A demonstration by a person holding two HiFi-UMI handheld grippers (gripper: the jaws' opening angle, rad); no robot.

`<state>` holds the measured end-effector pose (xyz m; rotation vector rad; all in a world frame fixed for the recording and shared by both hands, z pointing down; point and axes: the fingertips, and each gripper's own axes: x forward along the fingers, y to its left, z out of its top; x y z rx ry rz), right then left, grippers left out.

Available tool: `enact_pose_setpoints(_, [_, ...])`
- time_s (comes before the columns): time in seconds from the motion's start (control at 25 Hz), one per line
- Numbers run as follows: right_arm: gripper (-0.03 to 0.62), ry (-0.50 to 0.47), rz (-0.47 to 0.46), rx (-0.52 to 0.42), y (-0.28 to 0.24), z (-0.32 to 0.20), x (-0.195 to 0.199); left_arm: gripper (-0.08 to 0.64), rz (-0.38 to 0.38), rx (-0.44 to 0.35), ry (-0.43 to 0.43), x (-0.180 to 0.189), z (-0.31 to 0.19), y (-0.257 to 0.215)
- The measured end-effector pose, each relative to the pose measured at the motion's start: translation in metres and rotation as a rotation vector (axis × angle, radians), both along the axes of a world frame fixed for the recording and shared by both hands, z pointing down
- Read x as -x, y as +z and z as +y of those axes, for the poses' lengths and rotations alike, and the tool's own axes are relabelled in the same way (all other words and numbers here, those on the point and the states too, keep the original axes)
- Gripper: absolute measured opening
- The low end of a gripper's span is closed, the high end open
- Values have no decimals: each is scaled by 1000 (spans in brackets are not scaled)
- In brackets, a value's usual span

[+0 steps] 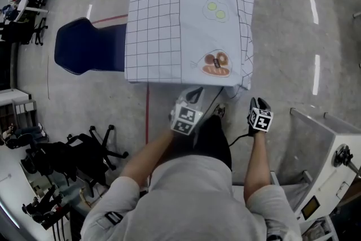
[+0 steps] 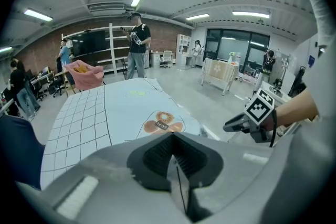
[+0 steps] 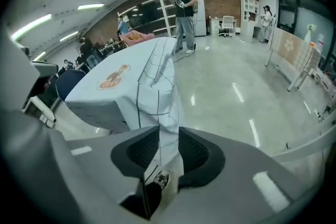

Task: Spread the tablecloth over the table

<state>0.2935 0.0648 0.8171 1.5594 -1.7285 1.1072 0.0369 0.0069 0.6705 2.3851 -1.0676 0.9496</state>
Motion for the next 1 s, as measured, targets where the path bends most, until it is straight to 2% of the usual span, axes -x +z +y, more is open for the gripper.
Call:
enact_pose_setpoints(0.04, [119, 5, 12, -36, -10, -4, -1, 20, 0, 0, 2, 1, 1, 1])
enact_pose_setpoints(0.12, [36, 14, 40, -132, -36, -16, -1, 20, 3, -5, -2, 3, 1, 0])
enact_pose_setpoints(0.2, [8, -7, 63, -251, -70, -34, 6, 20, 12, -30, -24, 5, -4, -8])
enact_pose_setpoints(0.36, [8, -89, 79, -518, -166, -84, 44, 20, 40, -124, -110, 15, -26, -38])
enact_pose_setpoints(0.52, [8, -185, 41, -721, -260, -125, 111, 20, 82, -184, -230, 41, -38, -72])
enact_pose_setpoints(0.64, [7, -258, -13, -807, -309, -138, 165, 20, 133, -226, -320, 66, -42, -101])
enact_pose_setpoints(0.76, [6, -304, -55, -868, -346, -138, 215, 20, 159, -289, -354, 92, -43, -134])
enact_pose_setpoints(1.0, [6, -348, -58, -946, -400, -128, 294, 20, 236, -414, -427, 152, -57, -204])
